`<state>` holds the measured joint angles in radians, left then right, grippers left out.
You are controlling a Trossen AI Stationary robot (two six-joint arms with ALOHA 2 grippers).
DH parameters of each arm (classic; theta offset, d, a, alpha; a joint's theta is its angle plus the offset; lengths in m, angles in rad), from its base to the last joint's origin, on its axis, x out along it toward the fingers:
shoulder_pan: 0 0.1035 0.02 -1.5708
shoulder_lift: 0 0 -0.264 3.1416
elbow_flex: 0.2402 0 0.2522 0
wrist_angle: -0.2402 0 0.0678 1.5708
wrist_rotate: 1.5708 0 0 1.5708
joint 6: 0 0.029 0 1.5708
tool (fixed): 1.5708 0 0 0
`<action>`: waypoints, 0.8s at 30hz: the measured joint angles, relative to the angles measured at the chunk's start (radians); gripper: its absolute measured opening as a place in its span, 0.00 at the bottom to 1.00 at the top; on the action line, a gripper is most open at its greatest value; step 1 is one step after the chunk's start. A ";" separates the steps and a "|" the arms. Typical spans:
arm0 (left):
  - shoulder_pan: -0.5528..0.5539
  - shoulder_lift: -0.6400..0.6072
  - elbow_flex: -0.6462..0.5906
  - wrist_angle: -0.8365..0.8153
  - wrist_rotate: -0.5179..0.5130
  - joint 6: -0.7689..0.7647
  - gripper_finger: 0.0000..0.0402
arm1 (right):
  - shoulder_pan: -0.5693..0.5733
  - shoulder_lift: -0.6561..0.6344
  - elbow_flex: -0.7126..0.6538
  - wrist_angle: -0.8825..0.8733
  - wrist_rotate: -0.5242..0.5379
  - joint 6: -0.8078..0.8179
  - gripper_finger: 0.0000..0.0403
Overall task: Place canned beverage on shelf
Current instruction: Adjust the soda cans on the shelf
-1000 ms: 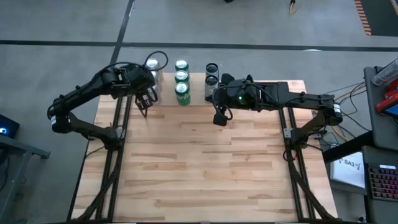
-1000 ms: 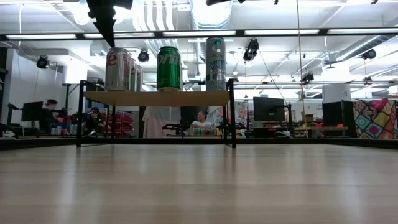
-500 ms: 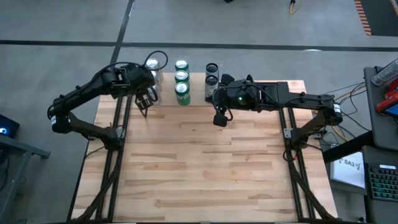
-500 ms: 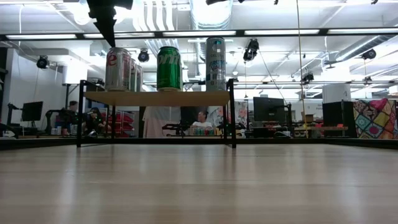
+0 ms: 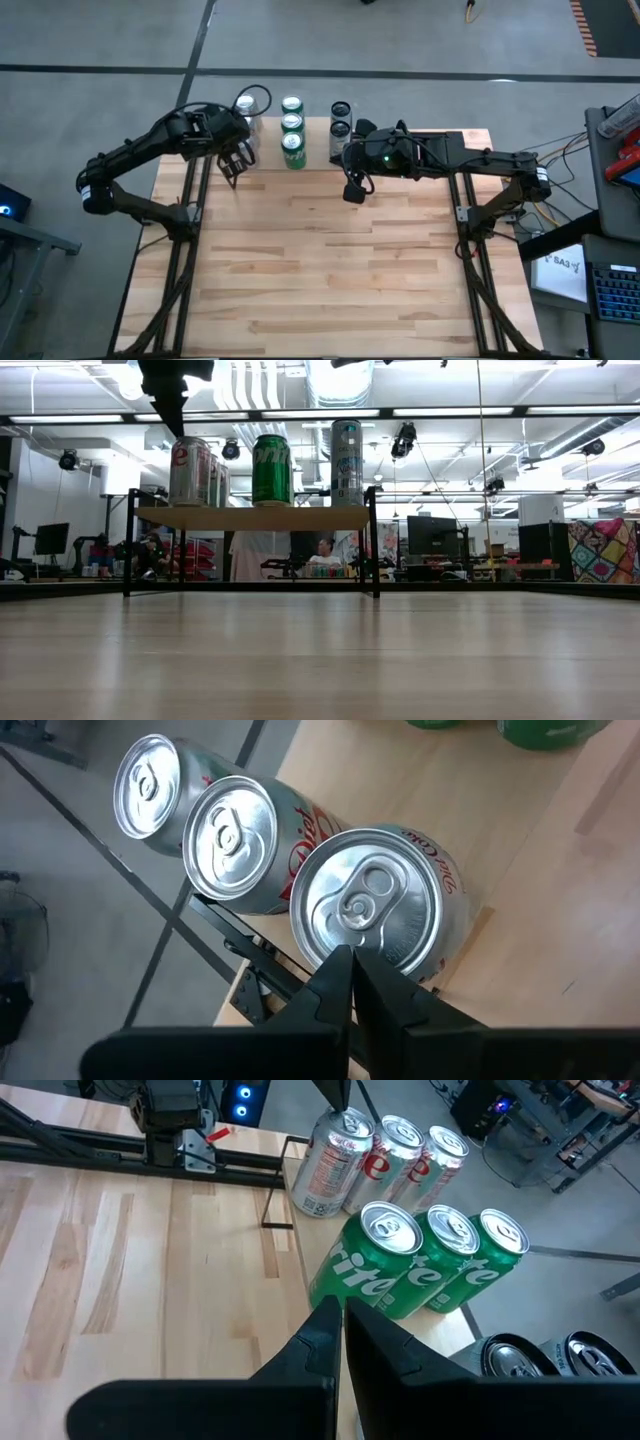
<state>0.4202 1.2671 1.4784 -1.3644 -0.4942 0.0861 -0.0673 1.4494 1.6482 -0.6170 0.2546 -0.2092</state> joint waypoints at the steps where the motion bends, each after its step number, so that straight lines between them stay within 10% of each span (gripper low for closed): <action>1: 0.000 0.000 0.000 0.000 0.000 -0.015 0.00 | 0.000 0.000 0.000 0.000 0.000 0.000 0.02; 24: -0.004 -0.010 0.001 0.003 0.046 -0.230 0.00 | 0.000 0.000 0.000 0.000 0.000 0.000 0.02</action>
<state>0.4160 1.2567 1.4792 -1.3614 -0.4482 -0.1441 -0.0673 1.4494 1.6482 -0.6169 0.2546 -0.2092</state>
